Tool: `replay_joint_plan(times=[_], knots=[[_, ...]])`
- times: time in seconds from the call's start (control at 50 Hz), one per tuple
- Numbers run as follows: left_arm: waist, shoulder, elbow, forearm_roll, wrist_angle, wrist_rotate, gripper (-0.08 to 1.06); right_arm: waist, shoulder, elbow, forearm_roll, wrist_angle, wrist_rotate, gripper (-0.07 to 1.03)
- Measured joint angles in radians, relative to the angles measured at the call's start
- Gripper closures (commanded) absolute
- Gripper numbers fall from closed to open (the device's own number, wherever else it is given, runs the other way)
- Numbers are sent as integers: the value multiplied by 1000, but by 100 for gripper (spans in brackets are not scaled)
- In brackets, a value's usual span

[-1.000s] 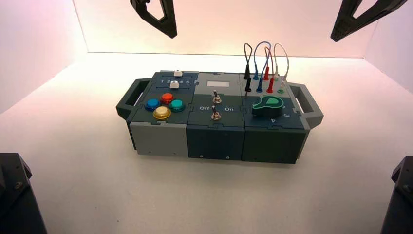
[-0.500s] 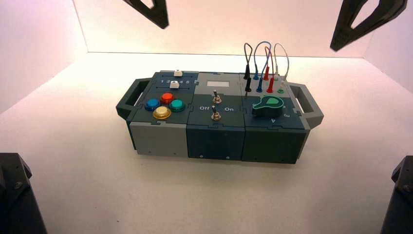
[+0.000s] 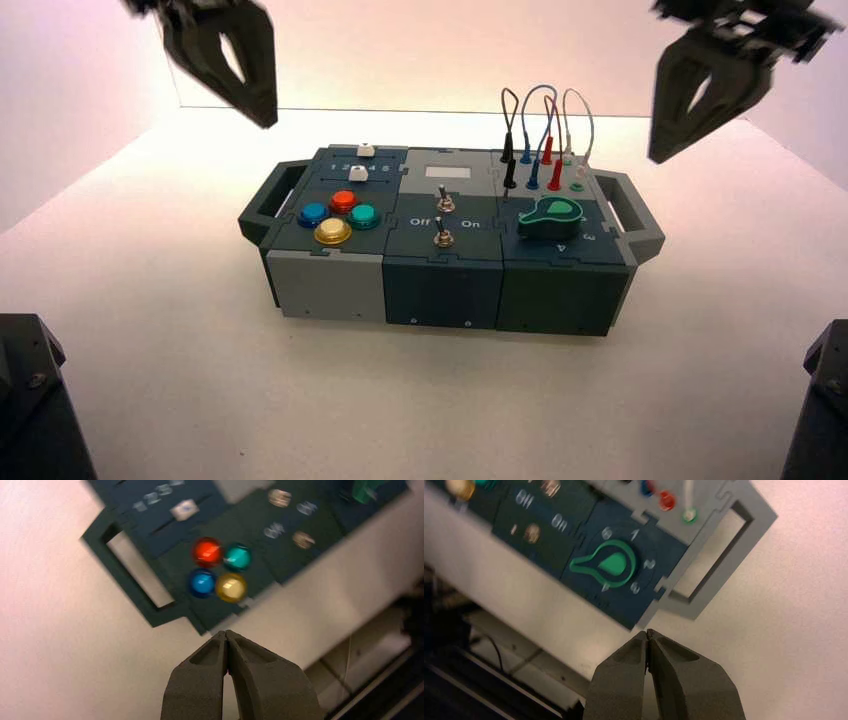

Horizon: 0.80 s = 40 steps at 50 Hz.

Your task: Move the box away.

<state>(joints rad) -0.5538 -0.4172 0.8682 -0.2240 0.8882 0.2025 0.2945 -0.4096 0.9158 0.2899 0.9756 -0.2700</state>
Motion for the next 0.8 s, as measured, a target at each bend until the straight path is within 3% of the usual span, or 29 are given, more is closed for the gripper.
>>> replay_joint_plan(times=[0.14, 0.24, 0.3, 0.38, 0.7, 0.8], knots=[[49, 41, 9, 0, -67, -74, 101, 0, 58, -5, 0, -58, 55, 99], [92, 104, 8, 0, -143, -133, 101, -5, 120, -15, 0, -138, 141, 99], [104, 140, 9, 0, -172, -158, 101, -9, 146, -23, 0, -170, 178, 99], [115, 192, 8, 0, -199, -169, 101, -12, 184, -32, -3, -201, 198, 99], [117, 362, -32, 0, -252, -172, 101, -12, 334, -92, -31, -247, 216, 99], [117, 420, -64, 5, -259, -172, 101, -14, 382, -115, -66, -264, 247, 99]])
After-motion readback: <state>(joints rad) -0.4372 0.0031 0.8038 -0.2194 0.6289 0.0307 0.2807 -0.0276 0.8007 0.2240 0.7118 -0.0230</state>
